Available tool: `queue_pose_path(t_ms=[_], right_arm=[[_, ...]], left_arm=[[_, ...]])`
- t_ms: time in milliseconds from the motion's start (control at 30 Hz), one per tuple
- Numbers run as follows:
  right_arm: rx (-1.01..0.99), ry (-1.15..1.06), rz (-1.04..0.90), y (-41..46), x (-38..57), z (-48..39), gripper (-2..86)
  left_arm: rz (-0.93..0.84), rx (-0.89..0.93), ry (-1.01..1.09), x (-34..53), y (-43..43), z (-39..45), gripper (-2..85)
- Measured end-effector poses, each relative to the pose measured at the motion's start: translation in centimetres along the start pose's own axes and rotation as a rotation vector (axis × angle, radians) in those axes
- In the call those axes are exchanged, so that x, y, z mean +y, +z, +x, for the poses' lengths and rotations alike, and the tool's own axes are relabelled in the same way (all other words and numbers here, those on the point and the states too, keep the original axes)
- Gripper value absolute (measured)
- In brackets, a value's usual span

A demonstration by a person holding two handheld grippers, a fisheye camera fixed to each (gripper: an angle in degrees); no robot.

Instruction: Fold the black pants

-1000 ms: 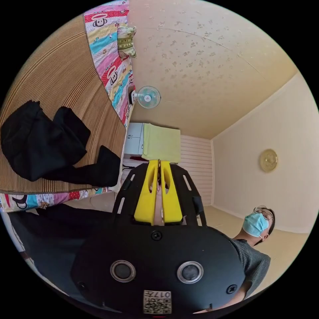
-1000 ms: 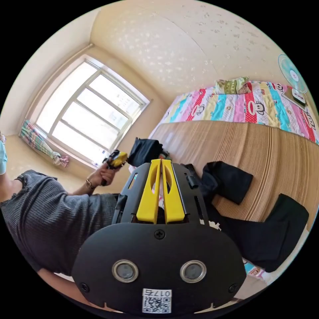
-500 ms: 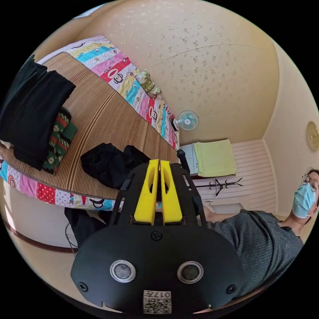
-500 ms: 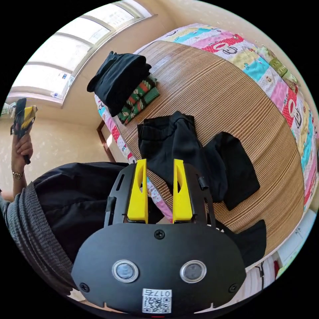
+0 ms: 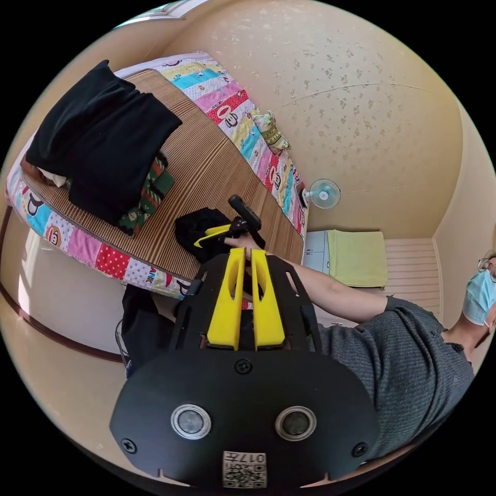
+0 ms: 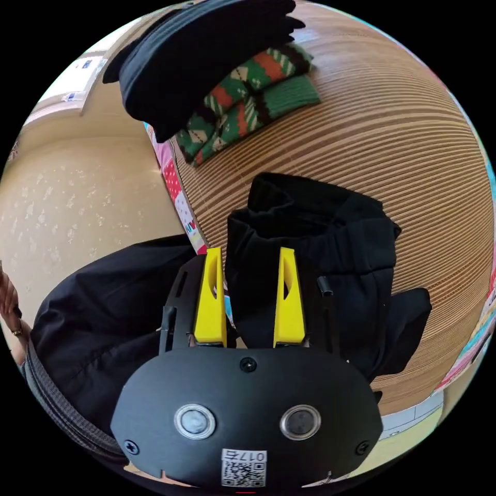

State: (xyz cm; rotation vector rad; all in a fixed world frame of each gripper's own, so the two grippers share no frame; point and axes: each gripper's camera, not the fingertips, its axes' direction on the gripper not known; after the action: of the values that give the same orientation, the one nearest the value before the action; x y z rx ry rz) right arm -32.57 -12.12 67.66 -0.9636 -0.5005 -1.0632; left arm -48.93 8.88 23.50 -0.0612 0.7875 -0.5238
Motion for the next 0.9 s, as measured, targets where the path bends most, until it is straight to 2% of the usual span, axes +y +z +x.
queue_pose_path(t_ms=[33,133,200,267,367,533,633,767,800,900], right_arm=[[-0.028,-0.010,0.004,-0.2,0.3,0.3,10.6],[-0.287,0.011,0.171,-2.9,3.8,2.8,5.6],[-0.629,0.017,0.426,-6.4,8.7,5.6,3.9],[-0.762,0.004,0.607,-9.1,13.2,7.3,3.1],[-0.820,-0.079,0.841,-13.4,21.0,7.9,2.6],[-0.783,-0.206,1.094,-19.4,32.1,5.1,2.2],[-0.703,-0.302,1.220,-22.7,37.8,1.3,2.1],[-0.496,-0.422,1.279,-26.7,43.6,-6.4,1.9],[-0.413,-0.449,1.280,-27.4,45.0,-9.1,1.9],[-0.204,-0.468,1.330,-28.9,49.1,-15.2,1.8]], left_arm=[[-0.004,-0.006,0.019,-0.5,0.0,0.3,4.0],[-0.045,-0.070,0.105,-1.8,1.1,2.0,5.2],[-0.105,-0.104,0.163,-2.6,2.8,3.1,6.2],[-0.179,-0.112,0.207,-3.5,5.0,4.1,7.9],[-0.237,-0.097,0.308,-4.7,8.2,6.8,12.0],[-0.222,-0.109,0.478,-6.3,11.5,12.5,19.4],[-0.190,-0.029,0.581,-6.1,12.0,15.9,23.3],[-0.118,0.049,0.695,-4.7,11.3,19.8,23.1],[-0.042,0.038,0.734,-3.8,10.0,20.9,22.6],[0.110,0.038,0.941,-0.9,6.2,23.4,15.2]])
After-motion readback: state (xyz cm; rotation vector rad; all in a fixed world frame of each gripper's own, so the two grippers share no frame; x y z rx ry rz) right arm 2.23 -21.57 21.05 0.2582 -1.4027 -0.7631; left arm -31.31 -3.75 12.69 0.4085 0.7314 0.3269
